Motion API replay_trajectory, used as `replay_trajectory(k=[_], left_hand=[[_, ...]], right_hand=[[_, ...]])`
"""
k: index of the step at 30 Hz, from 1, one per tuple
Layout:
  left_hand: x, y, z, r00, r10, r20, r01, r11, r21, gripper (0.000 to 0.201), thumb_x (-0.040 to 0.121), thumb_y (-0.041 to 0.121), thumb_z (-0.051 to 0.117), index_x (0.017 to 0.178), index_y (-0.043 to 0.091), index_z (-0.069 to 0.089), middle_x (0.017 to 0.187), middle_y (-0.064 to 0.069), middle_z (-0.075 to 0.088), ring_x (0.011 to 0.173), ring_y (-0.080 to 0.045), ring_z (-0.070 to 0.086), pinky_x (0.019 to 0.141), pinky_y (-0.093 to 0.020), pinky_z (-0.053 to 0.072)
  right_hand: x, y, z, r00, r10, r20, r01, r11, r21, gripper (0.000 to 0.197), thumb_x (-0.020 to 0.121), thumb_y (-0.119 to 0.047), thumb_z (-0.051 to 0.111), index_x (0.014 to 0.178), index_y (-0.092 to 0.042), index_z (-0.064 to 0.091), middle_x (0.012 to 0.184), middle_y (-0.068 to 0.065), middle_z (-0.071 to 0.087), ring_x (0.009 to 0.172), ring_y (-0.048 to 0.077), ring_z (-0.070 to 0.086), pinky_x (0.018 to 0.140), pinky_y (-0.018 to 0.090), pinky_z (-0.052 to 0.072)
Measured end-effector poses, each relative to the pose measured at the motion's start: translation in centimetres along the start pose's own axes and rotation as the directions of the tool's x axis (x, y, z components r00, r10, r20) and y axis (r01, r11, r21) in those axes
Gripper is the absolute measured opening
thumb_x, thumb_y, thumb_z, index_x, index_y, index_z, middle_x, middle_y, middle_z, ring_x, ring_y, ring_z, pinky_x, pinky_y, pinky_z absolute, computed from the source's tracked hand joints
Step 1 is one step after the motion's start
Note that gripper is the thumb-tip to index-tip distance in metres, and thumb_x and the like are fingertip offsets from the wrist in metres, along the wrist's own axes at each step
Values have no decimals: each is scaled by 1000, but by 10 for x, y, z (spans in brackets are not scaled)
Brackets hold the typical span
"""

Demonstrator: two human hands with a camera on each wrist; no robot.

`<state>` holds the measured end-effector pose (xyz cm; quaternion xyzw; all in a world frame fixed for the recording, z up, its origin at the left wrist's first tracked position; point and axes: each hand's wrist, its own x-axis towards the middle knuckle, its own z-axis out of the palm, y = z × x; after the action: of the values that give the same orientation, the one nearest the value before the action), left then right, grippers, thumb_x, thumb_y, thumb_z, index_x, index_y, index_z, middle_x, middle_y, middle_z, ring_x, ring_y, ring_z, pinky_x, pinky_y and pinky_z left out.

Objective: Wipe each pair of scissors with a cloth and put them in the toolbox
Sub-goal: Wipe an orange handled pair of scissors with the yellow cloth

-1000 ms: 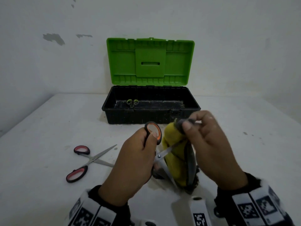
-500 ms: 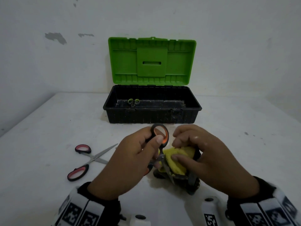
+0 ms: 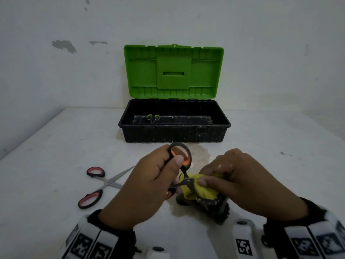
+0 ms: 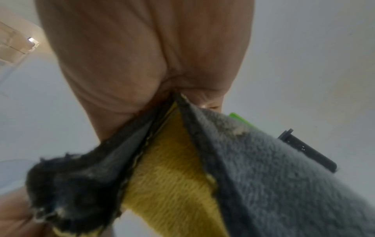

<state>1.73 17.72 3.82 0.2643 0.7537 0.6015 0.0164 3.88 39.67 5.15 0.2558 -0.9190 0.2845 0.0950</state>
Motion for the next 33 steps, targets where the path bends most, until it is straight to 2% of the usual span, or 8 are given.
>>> replay_trajectory(k=[4, 7, 11, 22, 26, 28, 30, 33], left_hand=[[1, -4, -4, 999, -27, 20, 28, 998, -51, 24, 92, 38, 45, 90, 21, 63, 66, -8, 54, 66, -32, 66, 65, -41, 60], [1, -7, 2, 1000, 1, 26, -2, 1000, 12, 26, 92, 40, 43, 83, 21, 58, 64, -8, 55, 56, -25, 62, 57, -40, 53], [2, -9, 11, 1000, 24, 12, -24, 999, 25, 24, 93, 38, 43, 77, 26, 56, 60, -4, 54, 50, -18, 57, 51, -26, 48], [-3, -15, -19, 991, -129, 25, 131, 988, -88, 26, 95, 33, 46, 90, 14, 62, 62, -2, 52, 60, -31, 62, 66, -42, 57], [-3, -12, -20, 990, -139, 14, 140, 985, -97, 26, 91, 36, 46, 91, 16, 63, 61, -2, 52, 66, -39, 64, 68, -38, 59], [-3, -11, -19, 992, -127, 6, 127, 985, -115, 23, 90, 36, 47, 89, 21, 64, 61, -3, 51, 64, -38, 63, 66, -36, 58], [-2, -10, -18, 992, -122, -15, 118, 983, -139, 22, 91, 34, 47, 85, 24, 65, 62, -6, 50, 63, -42, 59, 62, -30, 56], [-1, -9, -18, 988, -124, -96, 108, 982, -155, 24, 96, 30, 44, 84, 25, 65, 61, -6, 48, 59, -41, 55, 58, -27, 53]], right_hand=[[-4, 3, -7, 997, 74, -12, -73, 996, 53, 26, 84, -57, 58, 81, -39, 77, 78, -23, 72, 73, 3, 62, 71, 18, 44], [0, 2, -1, 999, 30, 33, -28, 998, -57, 20, 89, -53, 61, 83, -40, 75, 79, -30, 69, 74, -2, 62, 85, 17, 34], [9, -10, 10, 997, -21, 73, 32, 988, -154, 34, 89, -59, 48, 85, -37, 72, 78, -24, 68, 73, 0, 58, 88, 23, 29], [2, 3, 5, 1000, -14, 5, 15, 997, -71, 33, 90, -56, 49, 83, -36, 72, 85, -32, 68, 78, -1, 62, 96, 22, 27], [-2, 4, 2, 1000, 14, -6, -15, 998, -56, 26, 91, -54, 55, 81, -37, 72, 84, -37, 66, 82, -4, 61, 89, 10, 28], [-4, 3, 0, 998, 55, -37, -54, 998, 22, 19, 91, -44, 63, 77, -37, 74, 78, -31, 68, 76, -2, 62, 75, 6, 38], [-5, 4, -3, 990, 117, -73, -108, 987, 118, 18, 88, -36, 66, 72, -39, 73, 74, -24, 70, 70, 1, 65, 61, 8, 42], [-11, 12, -4, 956, 229, -185, -194, 962, 190, 20, 87, -34, 65, 69, -36, 74, 75, -18, 74, 69, 2, 69, 60, 16, 49]])
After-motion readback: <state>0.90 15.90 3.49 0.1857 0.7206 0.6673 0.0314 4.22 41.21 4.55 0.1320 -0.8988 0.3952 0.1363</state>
